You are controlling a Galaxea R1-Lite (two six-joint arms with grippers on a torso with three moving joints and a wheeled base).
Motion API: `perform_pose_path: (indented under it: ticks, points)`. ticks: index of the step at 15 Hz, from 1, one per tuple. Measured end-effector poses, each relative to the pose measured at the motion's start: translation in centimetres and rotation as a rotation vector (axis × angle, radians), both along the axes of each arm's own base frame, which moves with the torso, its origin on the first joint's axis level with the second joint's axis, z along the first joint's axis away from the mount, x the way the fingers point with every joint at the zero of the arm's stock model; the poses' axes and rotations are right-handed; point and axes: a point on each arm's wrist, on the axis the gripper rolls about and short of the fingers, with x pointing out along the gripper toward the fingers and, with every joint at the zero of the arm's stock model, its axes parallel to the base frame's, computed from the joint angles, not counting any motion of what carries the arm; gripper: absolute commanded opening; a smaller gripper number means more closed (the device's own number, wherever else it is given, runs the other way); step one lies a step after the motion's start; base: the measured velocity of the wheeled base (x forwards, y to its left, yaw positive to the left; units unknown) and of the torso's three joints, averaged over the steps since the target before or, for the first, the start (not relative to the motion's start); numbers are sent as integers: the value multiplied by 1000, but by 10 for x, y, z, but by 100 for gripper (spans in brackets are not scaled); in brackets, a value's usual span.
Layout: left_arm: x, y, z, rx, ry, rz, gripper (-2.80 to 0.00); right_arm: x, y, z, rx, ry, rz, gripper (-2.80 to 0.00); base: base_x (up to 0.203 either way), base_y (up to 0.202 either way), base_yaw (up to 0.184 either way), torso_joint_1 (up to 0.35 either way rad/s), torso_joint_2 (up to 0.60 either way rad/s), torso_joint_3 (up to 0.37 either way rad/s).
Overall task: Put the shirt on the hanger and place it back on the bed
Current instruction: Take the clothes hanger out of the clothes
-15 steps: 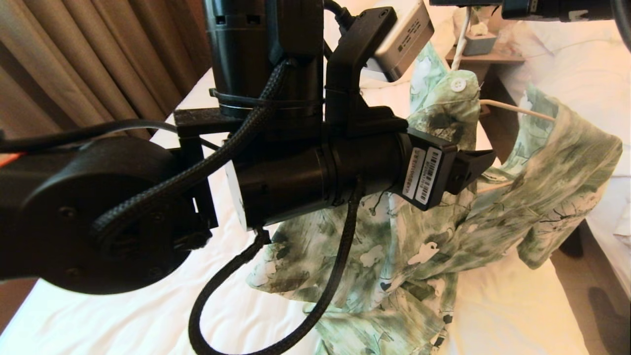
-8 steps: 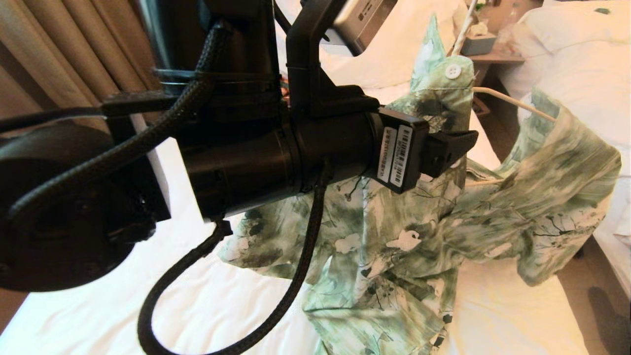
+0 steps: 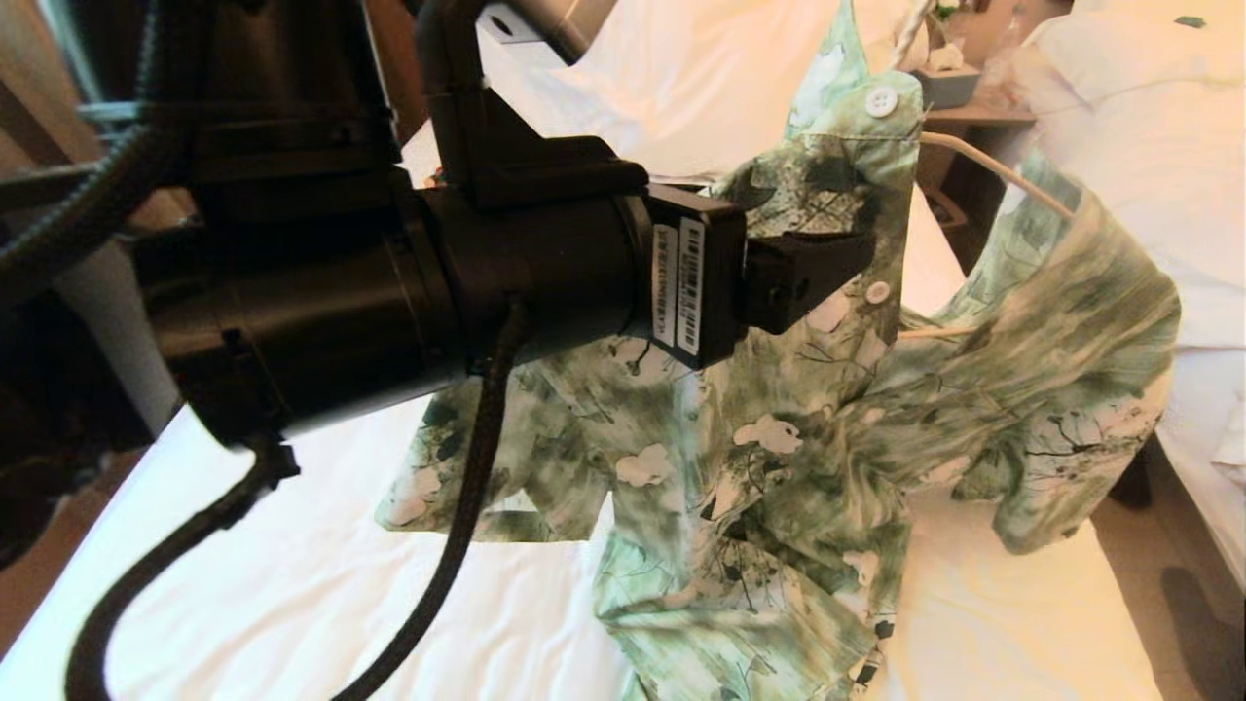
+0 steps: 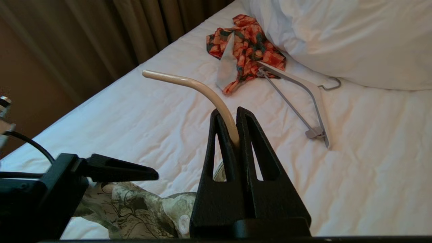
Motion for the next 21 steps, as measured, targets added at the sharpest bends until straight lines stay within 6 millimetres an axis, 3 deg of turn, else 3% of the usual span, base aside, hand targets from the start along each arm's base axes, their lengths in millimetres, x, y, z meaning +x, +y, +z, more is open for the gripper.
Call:
perform_pose_path:
  ticks: [4,21]
  points:
    - [-7,18,7,-25,-14,32,0,1,1,0,-38,-35,-37,-280,0,0,0,0,0,0]
    - [-36,110,-15,-41,1,219,0,-5,-3,14,-64,-190,-128,-280,0,0,0,0,0,0]
